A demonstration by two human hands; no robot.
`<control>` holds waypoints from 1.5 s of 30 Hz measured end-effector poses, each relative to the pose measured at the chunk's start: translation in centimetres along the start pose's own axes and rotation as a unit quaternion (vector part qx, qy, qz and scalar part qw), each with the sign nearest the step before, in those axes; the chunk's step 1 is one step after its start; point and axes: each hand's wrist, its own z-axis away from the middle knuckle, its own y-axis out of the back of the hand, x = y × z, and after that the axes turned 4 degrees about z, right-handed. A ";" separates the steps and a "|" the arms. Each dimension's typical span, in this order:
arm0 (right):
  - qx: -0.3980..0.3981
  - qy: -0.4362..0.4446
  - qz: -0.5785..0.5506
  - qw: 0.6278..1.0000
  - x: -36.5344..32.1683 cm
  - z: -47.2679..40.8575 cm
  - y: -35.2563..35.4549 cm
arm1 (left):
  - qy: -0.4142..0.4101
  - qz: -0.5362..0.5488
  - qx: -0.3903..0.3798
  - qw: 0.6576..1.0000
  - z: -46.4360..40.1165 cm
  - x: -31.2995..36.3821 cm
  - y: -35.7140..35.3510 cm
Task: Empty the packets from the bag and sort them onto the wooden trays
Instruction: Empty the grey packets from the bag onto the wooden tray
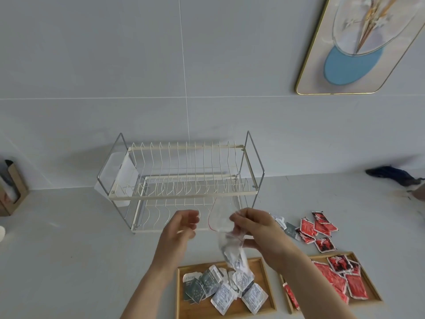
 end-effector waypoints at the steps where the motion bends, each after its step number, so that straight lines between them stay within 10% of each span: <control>1: -0.017 -0.003 -0.006 1.000 -0.5 -0.1 0.2 | 0.001 -0.033 -0.040 0.999 0.0 -0.5 0.0; 6: -0.068 -0.031 -0.093 0.993 -2.4 -0.7 1.2 | 0.013 -0.079 -0.216 0.973 0.0 -1.0 -1.3; 13: -0.010 -0.038 -0.238 0.971 0.5 -1.8 1.9 | 0.044 0.061 -0.195 0.978 0.6 -2.0 -2.7; 21: -0.111 -0.071 -0.087 0.987 10.0 0.9 0.0 | 0.124 0.181 -0.031 0.975 2.4 -5.4 -3.7; 36: 0.025 -0.110 0.194 0.974 13.4 0.4 1.7 | 0.125 -0.021 0.143 0.982 2.5 -10.7 -1.4; 45: -0.003 0.047 0.485 0.873 10.9 -1.6 2.2 | -0.059 -0.278 -0.113 0.952 0.2 -8.8 -3.4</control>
